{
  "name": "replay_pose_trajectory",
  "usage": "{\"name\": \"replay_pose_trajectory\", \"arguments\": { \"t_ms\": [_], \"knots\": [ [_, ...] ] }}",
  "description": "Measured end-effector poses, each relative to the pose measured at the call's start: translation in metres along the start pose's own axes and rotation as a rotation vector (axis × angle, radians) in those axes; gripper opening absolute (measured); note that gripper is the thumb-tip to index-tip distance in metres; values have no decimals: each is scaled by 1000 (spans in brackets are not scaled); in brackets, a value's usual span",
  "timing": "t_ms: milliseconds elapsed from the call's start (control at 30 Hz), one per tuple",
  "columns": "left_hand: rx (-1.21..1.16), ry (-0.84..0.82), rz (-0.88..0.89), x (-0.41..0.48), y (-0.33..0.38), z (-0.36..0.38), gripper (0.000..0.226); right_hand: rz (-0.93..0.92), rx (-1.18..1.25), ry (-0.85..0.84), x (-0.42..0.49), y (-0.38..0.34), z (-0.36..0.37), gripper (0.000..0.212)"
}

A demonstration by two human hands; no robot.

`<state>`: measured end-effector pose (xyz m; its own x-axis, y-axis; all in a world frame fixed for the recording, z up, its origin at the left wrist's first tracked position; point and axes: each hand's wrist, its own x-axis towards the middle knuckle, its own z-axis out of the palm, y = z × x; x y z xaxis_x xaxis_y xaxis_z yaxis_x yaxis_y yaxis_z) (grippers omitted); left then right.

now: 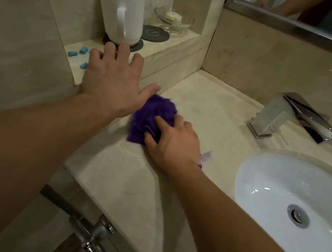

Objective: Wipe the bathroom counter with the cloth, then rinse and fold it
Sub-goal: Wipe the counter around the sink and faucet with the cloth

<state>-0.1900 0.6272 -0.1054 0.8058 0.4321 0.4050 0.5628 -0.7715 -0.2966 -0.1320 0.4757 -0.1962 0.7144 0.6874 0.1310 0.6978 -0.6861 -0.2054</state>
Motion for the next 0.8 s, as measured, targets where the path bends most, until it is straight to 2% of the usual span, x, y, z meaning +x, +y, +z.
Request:
{"name": "replay_pose_trajectory", "arguments": {
  "t_ms": [67, 133, 533, 633, 800],
  "knots": [
    [6, 5, 19, -1, 0, 1, 85, -114, -12, -4, 1, 6, 0, 50],
    [9, 3, 24, -2, 0, 1, 86, -137, -44, -8, 2, 26, -3, 51],
    [-2, 14, 27, -3, -2, 3, 85, 307, -132, 25, -33, 168, -42, 55],
    [4, 9, 25, -3, -1, 3, 85, 351, -150, 33, -45, 186, -48, 53],
    [-9, -15, 17, -3, -1, 2, 85, 374, -201, -70, -35, 180, -60, 47]
  ]
}}
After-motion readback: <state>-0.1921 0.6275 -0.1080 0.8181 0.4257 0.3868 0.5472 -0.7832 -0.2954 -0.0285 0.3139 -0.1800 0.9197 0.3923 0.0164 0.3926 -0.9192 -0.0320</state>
